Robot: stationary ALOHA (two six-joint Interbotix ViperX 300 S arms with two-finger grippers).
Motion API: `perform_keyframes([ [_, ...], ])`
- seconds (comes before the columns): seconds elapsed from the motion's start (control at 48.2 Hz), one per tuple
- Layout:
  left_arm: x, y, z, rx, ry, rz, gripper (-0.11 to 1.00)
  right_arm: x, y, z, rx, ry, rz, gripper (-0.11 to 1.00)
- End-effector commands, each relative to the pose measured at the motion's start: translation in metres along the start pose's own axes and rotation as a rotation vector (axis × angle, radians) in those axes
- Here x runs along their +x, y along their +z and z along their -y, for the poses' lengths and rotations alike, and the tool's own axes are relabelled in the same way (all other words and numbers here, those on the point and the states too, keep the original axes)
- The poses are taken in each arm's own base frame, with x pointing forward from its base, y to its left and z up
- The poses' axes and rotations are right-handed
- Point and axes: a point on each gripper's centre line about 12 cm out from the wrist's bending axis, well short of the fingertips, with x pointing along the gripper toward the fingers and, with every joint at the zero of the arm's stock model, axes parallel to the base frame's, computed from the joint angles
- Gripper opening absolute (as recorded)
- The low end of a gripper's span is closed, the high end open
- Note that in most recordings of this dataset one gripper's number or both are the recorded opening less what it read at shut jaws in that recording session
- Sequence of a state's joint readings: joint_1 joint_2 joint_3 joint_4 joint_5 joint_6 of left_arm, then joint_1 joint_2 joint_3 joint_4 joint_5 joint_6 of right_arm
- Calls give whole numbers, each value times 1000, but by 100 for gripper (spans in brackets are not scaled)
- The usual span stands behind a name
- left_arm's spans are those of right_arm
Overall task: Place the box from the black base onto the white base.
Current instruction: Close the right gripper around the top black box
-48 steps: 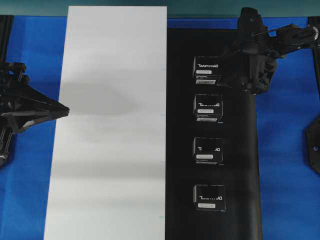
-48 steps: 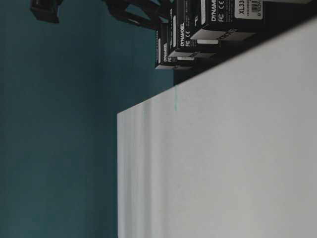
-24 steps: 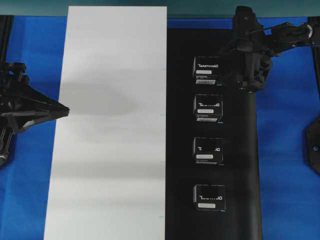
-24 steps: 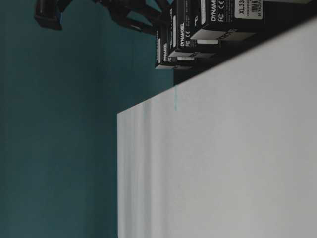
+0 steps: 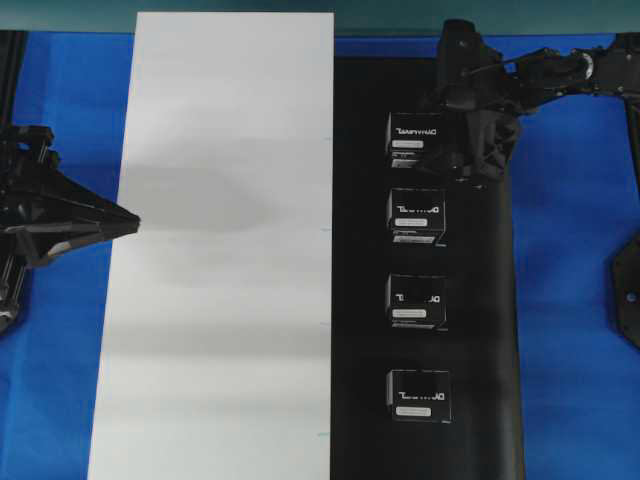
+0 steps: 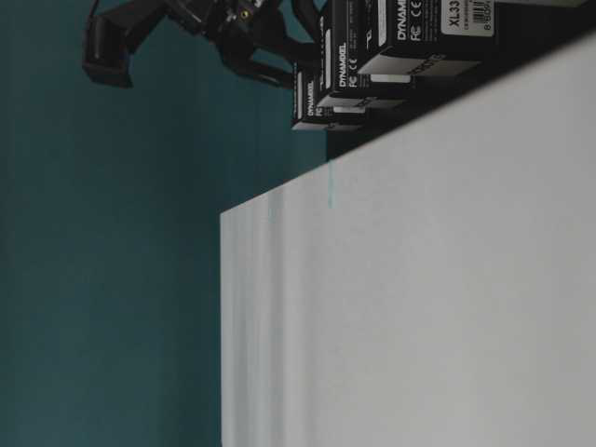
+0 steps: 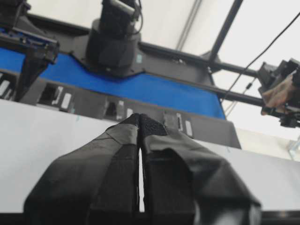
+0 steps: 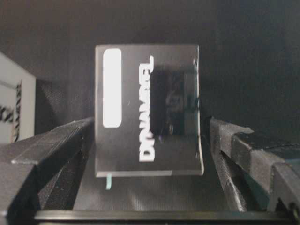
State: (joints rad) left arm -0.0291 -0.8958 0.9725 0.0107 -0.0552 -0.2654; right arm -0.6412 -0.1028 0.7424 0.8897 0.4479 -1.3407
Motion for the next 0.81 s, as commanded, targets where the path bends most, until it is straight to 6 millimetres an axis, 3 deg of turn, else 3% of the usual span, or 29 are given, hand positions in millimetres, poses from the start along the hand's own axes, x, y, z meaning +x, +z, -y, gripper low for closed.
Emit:
perform_keyframes([
  [0.0, 1, 8, 3, 3, -7, 20, 0, 4, 6, -1, -9, 5, 7, 100],
  [0.539, 1, 4, 2, 3, -5, 11, 0, 4, 4, -3, -6, 11, 1, 98],
  [0.788, 0, 5, 2, 0, -7, 14, 0, 5, 3, -4, -5, 18, -1, 83],
])
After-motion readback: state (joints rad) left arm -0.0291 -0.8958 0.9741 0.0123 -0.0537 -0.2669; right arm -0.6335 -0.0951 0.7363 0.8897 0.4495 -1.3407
